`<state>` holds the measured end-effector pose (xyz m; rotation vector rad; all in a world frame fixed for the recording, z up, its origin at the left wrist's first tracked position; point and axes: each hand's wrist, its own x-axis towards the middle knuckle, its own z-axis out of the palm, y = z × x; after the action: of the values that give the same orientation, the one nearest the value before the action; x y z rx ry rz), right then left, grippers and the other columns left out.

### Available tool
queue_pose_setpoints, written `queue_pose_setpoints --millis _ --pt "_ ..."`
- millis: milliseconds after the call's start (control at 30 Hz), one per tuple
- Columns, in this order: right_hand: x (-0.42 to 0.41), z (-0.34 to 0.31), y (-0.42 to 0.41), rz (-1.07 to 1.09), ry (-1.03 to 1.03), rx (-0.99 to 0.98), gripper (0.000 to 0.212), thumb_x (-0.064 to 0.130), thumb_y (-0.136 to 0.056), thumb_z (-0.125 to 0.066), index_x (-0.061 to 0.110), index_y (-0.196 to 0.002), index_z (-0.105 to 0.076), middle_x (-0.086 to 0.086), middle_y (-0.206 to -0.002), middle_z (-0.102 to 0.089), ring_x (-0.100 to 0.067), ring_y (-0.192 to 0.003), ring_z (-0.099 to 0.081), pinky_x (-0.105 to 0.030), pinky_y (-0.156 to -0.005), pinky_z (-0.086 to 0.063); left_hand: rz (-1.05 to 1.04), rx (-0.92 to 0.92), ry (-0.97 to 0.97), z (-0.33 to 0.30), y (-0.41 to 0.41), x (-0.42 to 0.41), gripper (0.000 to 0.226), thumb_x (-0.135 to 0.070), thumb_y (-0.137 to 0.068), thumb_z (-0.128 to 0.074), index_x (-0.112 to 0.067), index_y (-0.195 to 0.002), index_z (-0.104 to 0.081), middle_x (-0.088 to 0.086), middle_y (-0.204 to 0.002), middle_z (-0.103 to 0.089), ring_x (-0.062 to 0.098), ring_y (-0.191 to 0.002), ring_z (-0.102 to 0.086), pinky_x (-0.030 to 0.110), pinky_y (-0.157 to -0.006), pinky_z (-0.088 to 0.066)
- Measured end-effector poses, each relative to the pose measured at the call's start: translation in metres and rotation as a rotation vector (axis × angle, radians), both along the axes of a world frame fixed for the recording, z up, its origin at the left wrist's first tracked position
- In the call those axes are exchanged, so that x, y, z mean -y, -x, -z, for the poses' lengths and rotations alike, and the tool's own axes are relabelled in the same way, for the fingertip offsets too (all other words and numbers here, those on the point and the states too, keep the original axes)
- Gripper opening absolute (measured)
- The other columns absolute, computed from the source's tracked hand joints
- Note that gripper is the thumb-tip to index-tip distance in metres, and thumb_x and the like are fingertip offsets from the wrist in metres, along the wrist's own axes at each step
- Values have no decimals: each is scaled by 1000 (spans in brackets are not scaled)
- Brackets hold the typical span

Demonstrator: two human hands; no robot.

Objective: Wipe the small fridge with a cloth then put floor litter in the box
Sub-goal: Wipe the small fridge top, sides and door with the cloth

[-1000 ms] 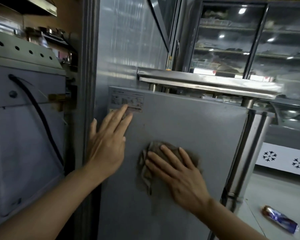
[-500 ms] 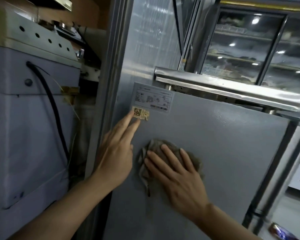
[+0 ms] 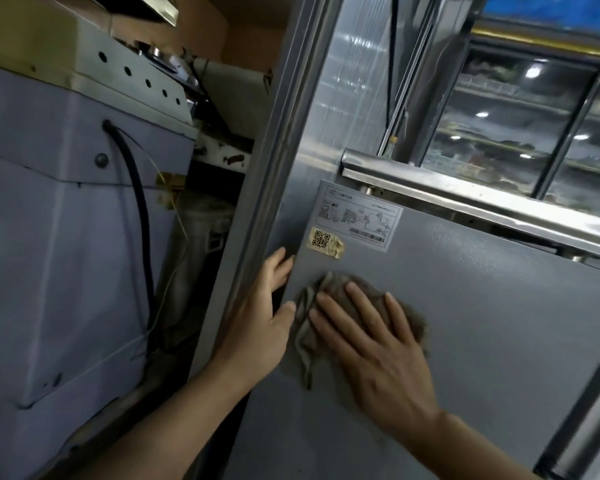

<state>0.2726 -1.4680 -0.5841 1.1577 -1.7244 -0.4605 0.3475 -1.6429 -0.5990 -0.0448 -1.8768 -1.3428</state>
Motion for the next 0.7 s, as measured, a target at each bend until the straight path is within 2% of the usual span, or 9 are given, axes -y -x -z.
queue_pose_setpoints --millis 67,133,200,267,433,567,700 --pt "8 -23 -1 6 5 -10 61 33 -83 -36 29 -144 -37 7 -152 -30 -23 -142 -23 -50 -112 -15 61 -15 -53 0 0 2 66 -1 -93 -48 -43 -138 -23 -39 -126 -40 -17 -124 -36 21 -108 -29" --pt "26 -57 -3 -7 118 -31 60 34 -83 -38 28 -143 -39 5 -151 -34 -26 -141 -27 -51 -111 -14 88 -32 -107 1 0 6 66 0 -92 -51 -41 -137 -26 -30 -127 -47 -11 -124 -42 22 -106 -34" --pt "47 -87 -4 -2 242 -17 57 38 -87 -39 27 -143 -37 3 -152 -33 -29 -142 -24 -53 -112 -11 74 -15 -132 7 -1 11 67 -7 -89 -58 -38 -139 -27 -22 -125 -52 -6 -119 -49 15 -95 -41" --pt "61 -99 -4 4 306 4 57 41 -89 -38 26 -144 -35 1 -153 -30 -31 -143 -21 -54 -112 -7 51 43 -67 18 -5 16 75 -17 -83 -68 -39 -140 -25 -19 -124 -53 -5 -115 -51 7 -84 -43" --pt "61 -64 4 -41 194 -105 53 35 -90 -42 26 -142 -39 0 -151 -34 -34 -141 -22 -55 -112 -5 35 196 46 55 -10 18 102 -29 -69 -81 -46 -143 -13 -18 -132 -45 -5 -117 -46 20 -98 -38" --pt "61 -22 5 -99 61 -93 52 33 -88 -42 23 -139 -44 -1 -148 -39 -33 -140 -18 -55 -114 -4 0 262 43 79 -12 16 109 -23 -70 -81 -46 -144 -5 -31 -114 -44 -15 -108 -46 9 -86 -40" --pt "54 32 2 -65 -68 -37 56 32 -86 -41 22 -141 -41 -1 -149 -37 -32 -141 -16 -54 -116 -3 -118 264 16 96 -17 15 95 -10 -74 -75 -36 -143 -15 -28 -104 -49 -12 -96 -54 7 -76 -45"
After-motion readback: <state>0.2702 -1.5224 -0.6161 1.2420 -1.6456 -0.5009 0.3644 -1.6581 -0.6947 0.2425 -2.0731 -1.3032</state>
